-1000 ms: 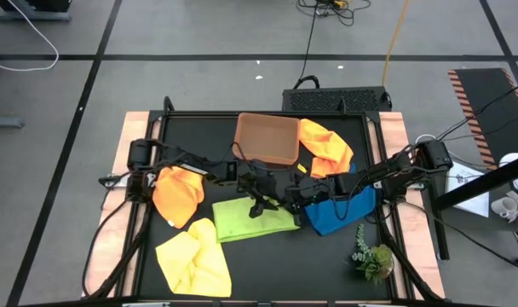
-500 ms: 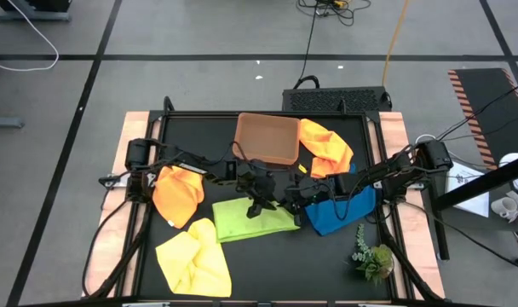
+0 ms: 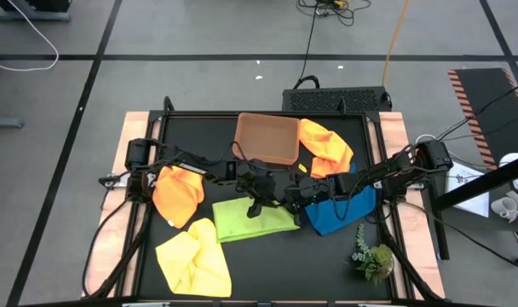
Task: Fold microfiber towels
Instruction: Fold the green microfiber cloth, then put the green microfiber cloth into the orange bin
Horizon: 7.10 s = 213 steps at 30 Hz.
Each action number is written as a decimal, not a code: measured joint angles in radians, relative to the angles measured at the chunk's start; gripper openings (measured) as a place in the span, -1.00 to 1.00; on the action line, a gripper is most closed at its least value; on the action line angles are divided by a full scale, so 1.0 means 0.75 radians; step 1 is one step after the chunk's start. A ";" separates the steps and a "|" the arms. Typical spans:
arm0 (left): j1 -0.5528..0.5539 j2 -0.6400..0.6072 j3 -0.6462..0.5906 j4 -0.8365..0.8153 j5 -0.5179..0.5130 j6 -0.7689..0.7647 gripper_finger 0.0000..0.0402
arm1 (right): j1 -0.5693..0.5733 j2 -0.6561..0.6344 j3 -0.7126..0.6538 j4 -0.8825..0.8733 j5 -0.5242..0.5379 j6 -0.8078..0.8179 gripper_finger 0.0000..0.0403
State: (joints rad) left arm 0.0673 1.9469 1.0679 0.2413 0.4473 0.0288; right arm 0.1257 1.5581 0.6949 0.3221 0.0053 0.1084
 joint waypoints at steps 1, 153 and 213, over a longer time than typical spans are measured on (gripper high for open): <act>0.000 0.000 0.000 0.000 0.000 0.008 -0.73 | 0.000 0.000 0.000 0.000 0.001 0.001 -0.96; -0.403 -0.676 -0.856 0.466 -1.032 0.064 -0.99 | 0.022 0.082 0.213 -0.211 0.009 0.157 -1.00; 0.034 -0.677 -0.855 0.126 -0.370 -0.547 0.28 | -0.151 0.323 0.154 -0.035 -0.180 0.474 0.01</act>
State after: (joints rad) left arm 0.0932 1.4391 0.4271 0.3355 0.1699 -0.3815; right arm 0.0124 1.8002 0.8103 0.2962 -0.1297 0.4636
